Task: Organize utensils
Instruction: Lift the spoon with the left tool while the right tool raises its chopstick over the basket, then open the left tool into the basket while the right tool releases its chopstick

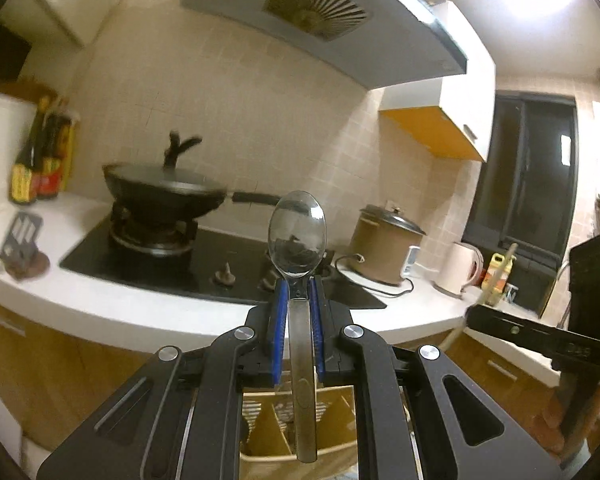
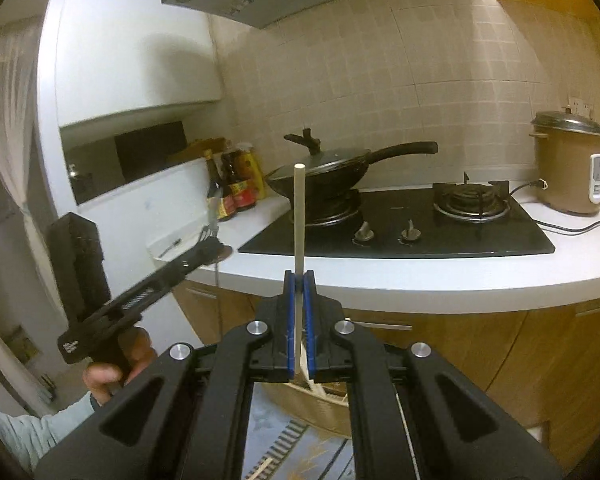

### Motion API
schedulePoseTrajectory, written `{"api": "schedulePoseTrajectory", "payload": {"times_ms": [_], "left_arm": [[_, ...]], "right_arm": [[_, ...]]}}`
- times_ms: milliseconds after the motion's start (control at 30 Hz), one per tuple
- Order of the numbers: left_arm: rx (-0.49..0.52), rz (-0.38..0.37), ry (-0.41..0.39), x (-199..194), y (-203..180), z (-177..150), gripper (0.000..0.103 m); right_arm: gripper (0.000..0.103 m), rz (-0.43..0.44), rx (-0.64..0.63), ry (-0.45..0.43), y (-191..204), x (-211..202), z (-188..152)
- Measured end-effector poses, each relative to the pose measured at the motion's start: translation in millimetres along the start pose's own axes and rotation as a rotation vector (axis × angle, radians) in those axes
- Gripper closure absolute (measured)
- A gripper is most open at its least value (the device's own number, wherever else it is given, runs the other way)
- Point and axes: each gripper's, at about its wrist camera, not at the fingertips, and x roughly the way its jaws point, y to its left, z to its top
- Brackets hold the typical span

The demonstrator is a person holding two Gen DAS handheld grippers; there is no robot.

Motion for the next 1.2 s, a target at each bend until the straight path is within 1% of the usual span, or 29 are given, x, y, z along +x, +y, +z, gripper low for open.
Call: {"api": "schedulePoseTrajectory", "payload": {"times_ms": [167, 300, 400, 567, 667, 767, 867, 933, 1100, 1200], "left_arm": [[-0.012, 0.056, -0.018, 21, 12, -15, 0.093], [0.005, 0.106, -0.034, 30, 17, -29, 0.093], [0.019, 0.125, -0.029, 35, 18, -37, 0.093], [0.057, 0.154, -0.04, 37, 18, -49, 0.093], [0.074, 0.156, -0.062, 33, 18, -55, 0.093], [0.083, 0.148, -0.043, 31, 20, -58, 0.092], [0.073, 0.144, -0.028, 24, 24, -59, 0.092], [0.066, 0.137, -0.013, 19, 26, -58, 0.082], [0.059, 0.097, 0.029, 0, 26, -54, 0.076], [0.061, 0.086, 0.039, -14, 25, -52, 0.074]], "right_arm": [[0.1, -0.053, -0.038, 0.046, -2, 26, -4], [0.1, -0.095, -0.077, 0.077, -2, 44, -11], [0.1, -0.117, -0.104, 0.102, 0, 57, -18], [0.1, -0.135, -0.139, 0.183, 4, 78, -27], [0.1, -0.144, -0.14, 0.248, 4, 91, -31], [0.1, -0.159, -0.137, 0.302, 4, 99, -36], [0.1, -0.152, -0.123, 0.332, 4, 99, -39], [0.099, -0.139, -0.108, 0.347, 4, 97, -41], [0.096, -0.09, -0.013, 0.383, -5, 85, -45], [0.093, -0.085, 0.03, 0.388, -9, 77, -47]]}}
